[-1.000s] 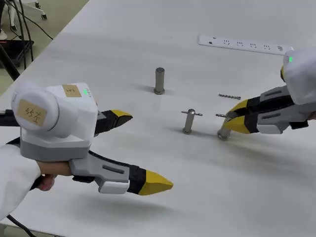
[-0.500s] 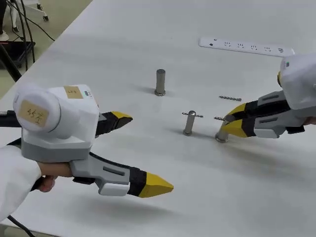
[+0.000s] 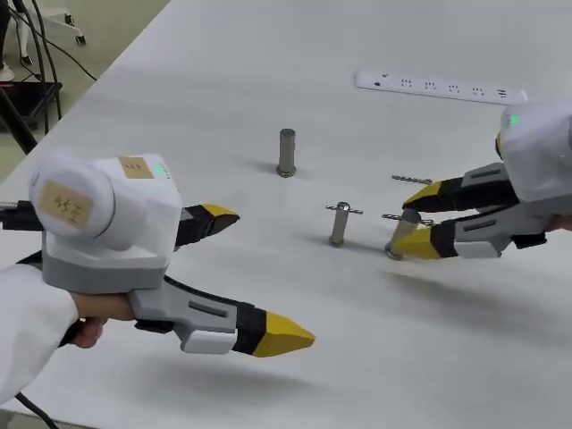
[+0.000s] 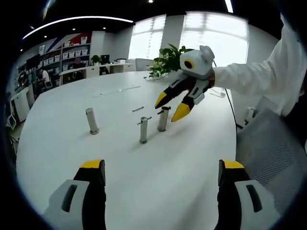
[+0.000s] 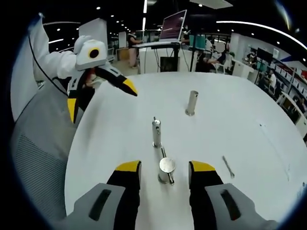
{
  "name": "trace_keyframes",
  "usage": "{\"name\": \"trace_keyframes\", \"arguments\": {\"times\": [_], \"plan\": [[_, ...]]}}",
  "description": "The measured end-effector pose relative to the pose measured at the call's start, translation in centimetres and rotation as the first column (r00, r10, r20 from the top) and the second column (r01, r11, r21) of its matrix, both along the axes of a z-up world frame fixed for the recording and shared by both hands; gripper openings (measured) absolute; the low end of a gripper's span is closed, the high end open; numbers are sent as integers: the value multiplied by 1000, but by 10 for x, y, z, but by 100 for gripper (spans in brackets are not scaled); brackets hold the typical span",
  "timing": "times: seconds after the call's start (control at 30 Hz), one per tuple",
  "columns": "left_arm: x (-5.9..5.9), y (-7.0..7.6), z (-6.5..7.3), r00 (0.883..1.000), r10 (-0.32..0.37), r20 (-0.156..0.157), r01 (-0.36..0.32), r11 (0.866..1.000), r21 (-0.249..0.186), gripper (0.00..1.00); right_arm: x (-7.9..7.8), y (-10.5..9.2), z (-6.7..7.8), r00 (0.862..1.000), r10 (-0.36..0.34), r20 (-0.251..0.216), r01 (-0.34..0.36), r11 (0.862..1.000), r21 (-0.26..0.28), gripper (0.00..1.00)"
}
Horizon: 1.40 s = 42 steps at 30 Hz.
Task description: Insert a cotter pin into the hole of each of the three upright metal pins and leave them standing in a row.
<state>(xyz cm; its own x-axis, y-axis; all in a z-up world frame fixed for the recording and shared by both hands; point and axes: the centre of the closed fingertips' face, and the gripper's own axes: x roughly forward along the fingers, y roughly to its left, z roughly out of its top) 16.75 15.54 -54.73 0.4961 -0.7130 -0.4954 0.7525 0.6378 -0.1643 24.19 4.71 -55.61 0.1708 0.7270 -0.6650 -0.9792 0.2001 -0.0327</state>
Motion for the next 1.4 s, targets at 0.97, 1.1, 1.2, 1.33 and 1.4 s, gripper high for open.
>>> {"name": "trace_keyframes", "arguments": {"times": [0.97, 1.1, 1.2, 1.33, 1.4], "plan": [[13, -6, 20, 981, 190, -29, -192, 972, -139, 95, -34, -37, 27, 968, -248, -41, 251, 952, 173, 73], [15, -1, 22, 978, 207, -35, -210, 966, -150, 95, -37, -41, 27, 956, -287, -62, 293, 937, 189, 75], [17, 2, 23, 975, 221, -36, -224, 963, -148, 95, -42, -48, 25, 942, -322, -95, 335, 924, 186, 79], [22, 7, 20, 970, 238, -44, -241, 959, -148, 95, -45, -57, 23, 933, -344, -108, 358, 917, 175, 83], [25, 8, 18, 969, 240, -48, -245, 958, -150, 95, -45, -63, 22, 925, -363, -114, 378, 910, 171, 84]]}}
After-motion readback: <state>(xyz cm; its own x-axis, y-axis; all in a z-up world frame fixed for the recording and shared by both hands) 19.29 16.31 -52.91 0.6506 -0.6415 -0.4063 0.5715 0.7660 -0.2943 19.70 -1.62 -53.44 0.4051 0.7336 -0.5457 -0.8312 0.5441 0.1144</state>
